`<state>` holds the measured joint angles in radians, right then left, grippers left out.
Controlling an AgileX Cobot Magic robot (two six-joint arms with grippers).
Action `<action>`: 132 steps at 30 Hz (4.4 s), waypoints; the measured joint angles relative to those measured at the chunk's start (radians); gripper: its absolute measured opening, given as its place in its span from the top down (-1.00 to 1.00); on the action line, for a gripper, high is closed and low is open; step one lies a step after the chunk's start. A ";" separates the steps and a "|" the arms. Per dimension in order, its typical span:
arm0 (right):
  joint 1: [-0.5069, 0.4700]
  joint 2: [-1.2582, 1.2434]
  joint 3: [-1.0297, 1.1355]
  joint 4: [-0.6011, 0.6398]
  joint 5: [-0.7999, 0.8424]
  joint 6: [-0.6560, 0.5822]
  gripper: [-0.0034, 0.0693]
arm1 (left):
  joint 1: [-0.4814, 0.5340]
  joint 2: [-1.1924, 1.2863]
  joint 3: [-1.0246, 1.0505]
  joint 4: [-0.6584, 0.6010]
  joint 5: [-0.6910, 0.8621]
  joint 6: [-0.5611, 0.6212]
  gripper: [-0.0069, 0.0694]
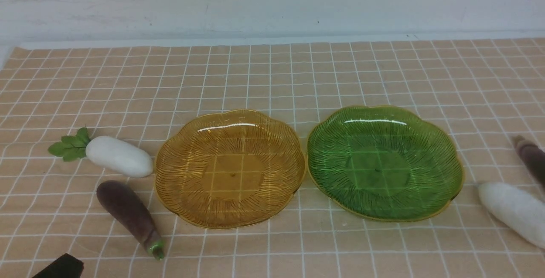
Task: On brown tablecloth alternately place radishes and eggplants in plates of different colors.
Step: 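Place the white radish on the plate, then pick up the eggplant and place it on the yellow plate with the right gripper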
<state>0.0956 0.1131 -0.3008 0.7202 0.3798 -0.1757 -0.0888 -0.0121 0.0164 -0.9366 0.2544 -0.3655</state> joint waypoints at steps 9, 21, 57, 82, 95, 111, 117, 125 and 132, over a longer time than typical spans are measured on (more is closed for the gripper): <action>0.000 0.658 -0.355 -0.664 0.572 0.348 0.93 | 0.000 0.069 -0.113 -0.009 0.153 0.239 0.83; 0.000 1.317 -0.714 -0.940 0.749 0.380 -0.04 | 0.000 0.166 -0.113 -0.001 0.281 0.336 0.71; 0.027 1.475 -1.023 -0.600 0.722 0.121 -0.45 | 0.000 0.166 -0.113 0.000 0.281 0.384 0.05; -0.143 1.726 -1.140 -0.685 0.836 0.052 0.80 | 0.000 0.166 -0.113 0.036 0.285 0.402 0.05; -0.301 1.873 -1.141 -0.811 0.835 0.081 -0.53 | 0.000 0.166 -0.113 0.080 0.286 0.404 0.05; -0.301 1.827 -1.286 -0.777 0.838 0.100 -0.13 | 0.000 0.166 -0.113 0.082 0.317 0.402 0.05; -0.123 1.667 -1.291 -0.305 0.846 -0.005 -0.13 | 0.000 0.166 -0.113 0.082 0.317 0.402 0.05; 0.381 1.798 -1.292 -0.135 0.605 -0.066 -0.13 | 0.000 0.166 -0.113 0.085 0.316 0.402 0.05; 0.522 1.945 -1.338 -0.182 0.445 -0.065 -0.24 | 0.000 0.175 -0.129 0.119 0.322 0.358 0.05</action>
<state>0.6179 2.0580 -1.6392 0.5384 0.8246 -0.2412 -0.0888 0.1624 -0.1129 -0.8178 0.5768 -0.0071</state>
